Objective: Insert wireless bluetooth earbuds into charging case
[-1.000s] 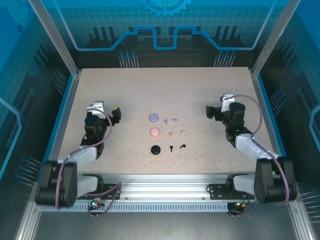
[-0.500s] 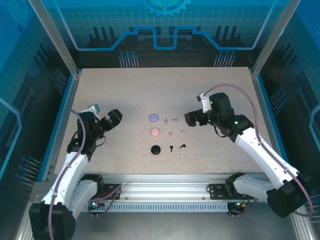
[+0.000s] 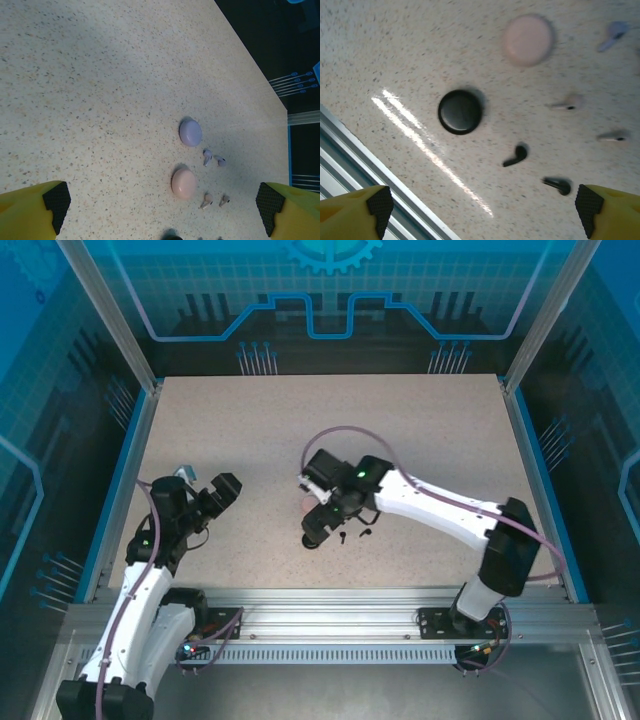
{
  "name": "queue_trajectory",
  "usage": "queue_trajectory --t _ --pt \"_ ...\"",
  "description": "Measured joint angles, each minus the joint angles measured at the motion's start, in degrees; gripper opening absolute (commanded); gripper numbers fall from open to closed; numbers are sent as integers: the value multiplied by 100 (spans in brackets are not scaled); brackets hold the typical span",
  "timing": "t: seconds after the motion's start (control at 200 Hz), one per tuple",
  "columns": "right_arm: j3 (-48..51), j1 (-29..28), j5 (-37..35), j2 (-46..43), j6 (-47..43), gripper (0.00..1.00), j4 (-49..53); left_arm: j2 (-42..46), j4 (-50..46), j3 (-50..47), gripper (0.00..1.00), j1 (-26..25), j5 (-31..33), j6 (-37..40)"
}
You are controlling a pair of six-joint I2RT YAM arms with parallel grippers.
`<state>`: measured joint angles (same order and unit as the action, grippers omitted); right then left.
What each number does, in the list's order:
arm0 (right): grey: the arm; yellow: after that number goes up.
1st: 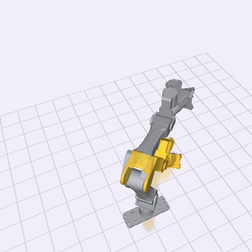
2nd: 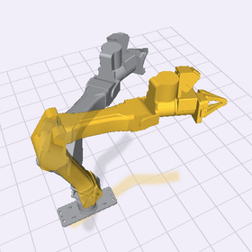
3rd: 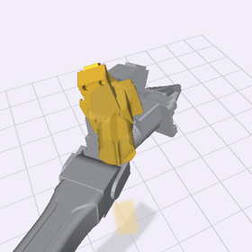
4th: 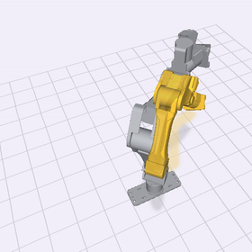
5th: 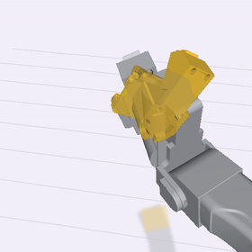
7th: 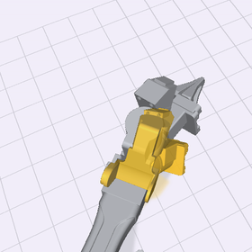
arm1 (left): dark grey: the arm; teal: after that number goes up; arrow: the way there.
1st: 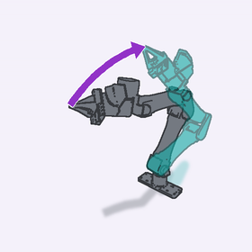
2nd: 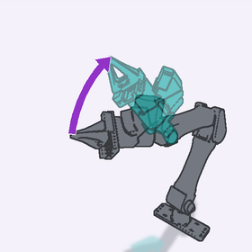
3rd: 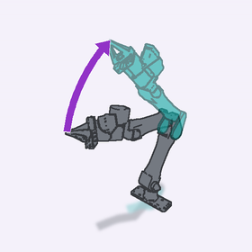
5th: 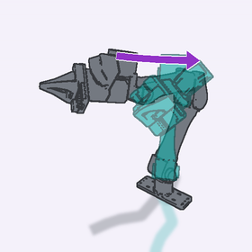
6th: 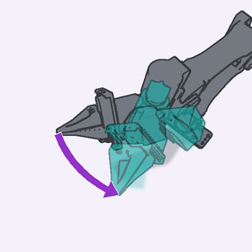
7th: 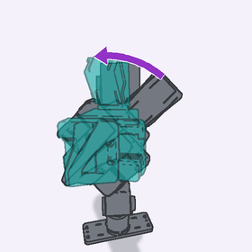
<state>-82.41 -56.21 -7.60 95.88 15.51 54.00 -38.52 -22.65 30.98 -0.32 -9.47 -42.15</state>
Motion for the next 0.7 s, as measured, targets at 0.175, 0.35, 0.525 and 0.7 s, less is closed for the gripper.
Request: queue_trajectory --t 0.175,0.35,0.525,0.7 --pt "-269 -385 -122 837 201 88 15 46 -146 0 99 0 179 2" --pt "-389 -422 -236 1392 323 81 -72 50 -227 0 99 0 262 2" --pt "-511 -424 -251 1773 389 75 -177 63 -262 2 99 0 308 2" --pt "-544 -424 -251 2046 402 71 -264 66 -264 4 99 0 337 2"
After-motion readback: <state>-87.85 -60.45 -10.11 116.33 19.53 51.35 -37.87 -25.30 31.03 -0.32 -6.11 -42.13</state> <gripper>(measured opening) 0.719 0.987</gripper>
